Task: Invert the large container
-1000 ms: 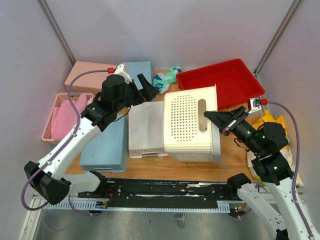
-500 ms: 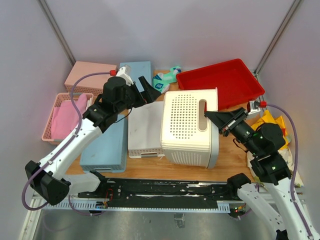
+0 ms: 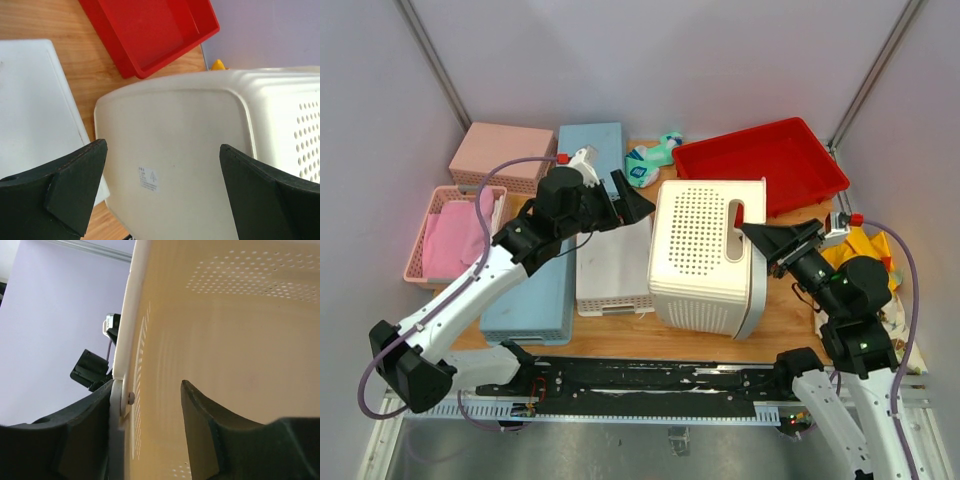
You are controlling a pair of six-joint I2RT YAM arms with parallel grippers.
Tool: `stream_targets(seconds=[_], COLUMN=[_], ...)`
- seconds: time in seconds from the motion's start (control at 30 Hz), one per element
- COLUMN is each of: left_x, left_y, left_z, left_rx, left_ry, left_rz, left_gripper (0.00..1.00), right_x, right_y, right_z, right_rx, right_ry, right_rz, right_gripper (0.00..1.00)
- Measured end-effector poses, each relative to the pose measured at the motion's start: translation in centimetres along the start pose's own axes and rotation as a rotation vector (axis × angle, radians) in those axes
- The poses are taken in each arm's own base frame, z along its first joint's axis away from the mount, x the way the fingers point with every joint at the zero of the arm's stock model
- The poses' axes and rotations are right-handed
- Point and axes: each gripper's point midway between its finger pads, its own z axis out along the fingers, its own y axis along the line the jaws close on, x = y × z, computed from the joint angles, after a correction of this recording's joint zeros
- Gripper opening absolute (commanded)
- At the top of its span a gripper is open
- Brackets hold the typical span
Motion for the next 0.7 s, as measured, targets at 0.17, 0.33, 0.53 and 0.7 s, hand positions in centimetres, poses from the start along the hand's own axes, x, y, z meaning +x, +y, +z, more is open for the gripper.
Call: stream_targets(seconds=[0.17, 0.33, 0.53, 0.7], left_x=[0.6, -0.1, 0.3, 2.0], left_y=[0.4, -0.2, -0.2, -0.1], left_z=[-1.7, -3.2, -3.4, -2.8], left_rx=[-0.007, 0.007, 0.013, 0.020], left_ry=[-0.001, -0.034, -0.022, 0.024], left_rz=[-0.011, -0.009, -0.029, -0.048], left_gripper=[0.99, 0.99, 0.99, 0.99], right_x=[0.2, -0.1, -1.9, -4.1], right_y=[-1.0, -1.2, 0.5, 2.6], right_z=[0.0, -0.6, -2.4, -3.8], right_rx=[0.077, 0.185, 0.314, 0.422], right_ry=[0.038, 0.081, 0.088, 0.065], right_rz=[-0.103, -0.264, -0.473, -0.607], right_gripper=[0.73, 0.73, 0.74, 0.74])
